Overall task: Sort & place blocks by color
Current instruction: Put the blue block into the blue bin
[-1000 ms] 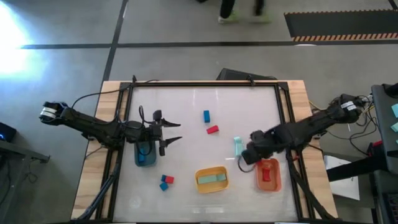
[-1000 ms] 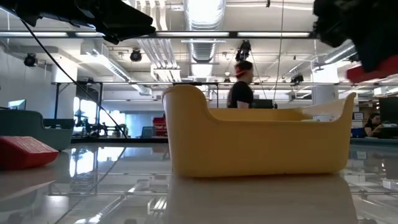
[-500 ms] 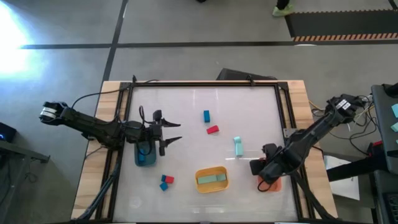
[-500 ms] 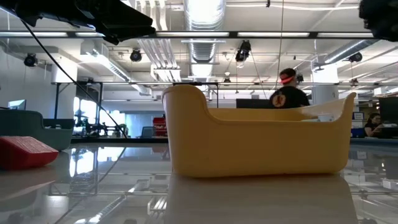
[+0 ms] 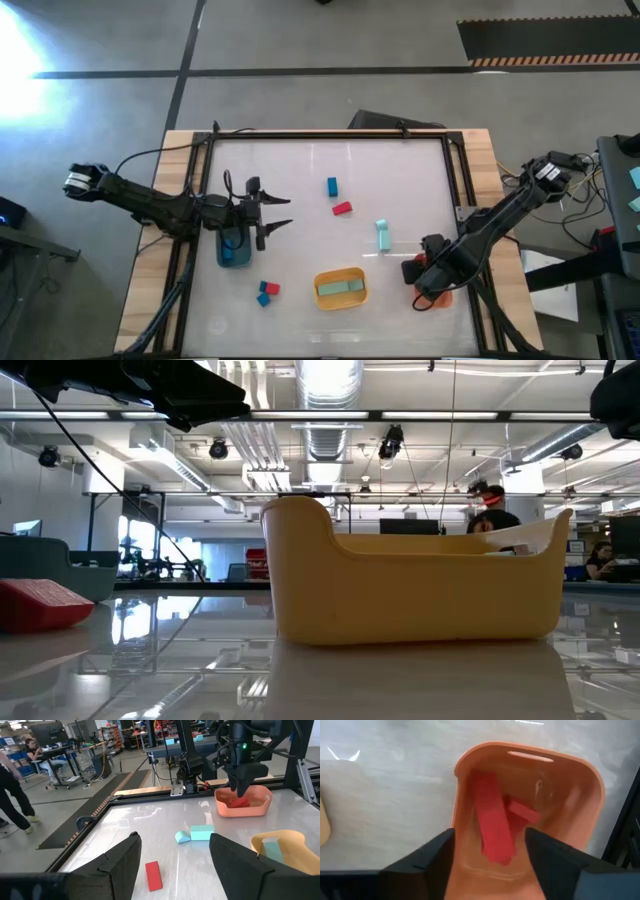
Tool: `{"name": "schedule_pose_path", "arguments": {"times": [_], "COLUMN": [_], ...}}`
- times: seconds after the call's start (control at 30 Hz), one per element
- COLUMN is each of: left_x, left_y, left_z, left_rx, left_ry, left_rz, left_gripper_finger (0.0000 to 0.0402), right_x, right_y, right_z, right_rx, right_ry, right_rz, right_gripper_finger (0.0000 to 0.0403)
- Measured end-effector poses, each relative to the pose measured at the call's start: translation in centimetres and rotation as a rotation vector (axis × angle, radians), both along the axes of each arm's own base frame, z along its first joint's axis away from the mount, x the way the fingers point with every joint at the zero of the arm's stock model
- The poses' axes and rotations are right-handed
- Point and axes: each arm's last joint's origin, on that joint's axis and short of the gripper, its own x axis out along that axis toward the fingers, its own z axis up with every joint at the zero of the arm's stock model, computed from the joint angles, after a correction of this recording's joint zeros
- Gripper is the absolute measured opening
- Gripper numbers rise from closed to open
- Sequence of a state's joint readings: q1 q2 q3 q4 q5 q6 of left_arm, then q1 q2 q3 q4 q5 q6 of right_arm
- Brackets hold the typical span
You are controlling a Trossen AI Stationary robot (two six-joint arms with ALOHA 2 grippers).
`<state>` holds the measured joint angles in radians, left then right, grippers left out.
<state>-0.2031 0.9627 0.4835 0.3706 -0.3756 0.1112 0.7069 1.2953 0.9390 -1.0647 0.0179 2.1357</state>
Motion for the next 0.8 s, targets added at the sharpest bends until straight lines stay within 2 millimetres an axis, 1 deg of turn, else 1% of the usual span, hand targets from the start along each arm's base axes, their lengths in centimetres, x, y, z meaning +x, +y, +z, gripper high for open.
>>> {"name": "schedule_pose_path", "arguments": {"times": [0.1,0.2,0.33,0.47,0.63,0.8], "left_x": [0.0,0.0,0.0,0.0,0.0,0.0], "left_y": [0.0,0.0,0.0,0.0,0.0,0.0], "left_z": [0.0,0.0,0.0,0.0,0.0,0.0], "left_rx": [0.000,0.000,0.000,-0.002,-0.037,-0.098], "left_ry": [0.000,0.000,0.000,-0.001,-0.011,-0.023], "left_rz": [0.000,0.000,0.000,0.000,0.004,0.012], "left_gripper_finger": [0.0219,0.0219,0.0219,0.0219,0.0219,0.0219], "right_x": [-0.2,-0.2,0.2,1.3,3.1,4.3], "right_y": [-0.2,-0.4,-0.9,-1.8,-3.4,-5.4], "right_z": [0.5,1.2,2.3,3.6,5.3,6.2], "right_rx": [0.014,0.023,-0.027,-0.121,-0.278,-0.463], "right_ry": [-0.018,-0.052,-0.149,-0.250,-0.329,-0.303], "right_rz": [0.000,0.013,0.050,0.123,0.298,0.567], "right_gripper_finger": [0.0261,0.0268,0.0259,0.0242,0.0225,0.0212]}}
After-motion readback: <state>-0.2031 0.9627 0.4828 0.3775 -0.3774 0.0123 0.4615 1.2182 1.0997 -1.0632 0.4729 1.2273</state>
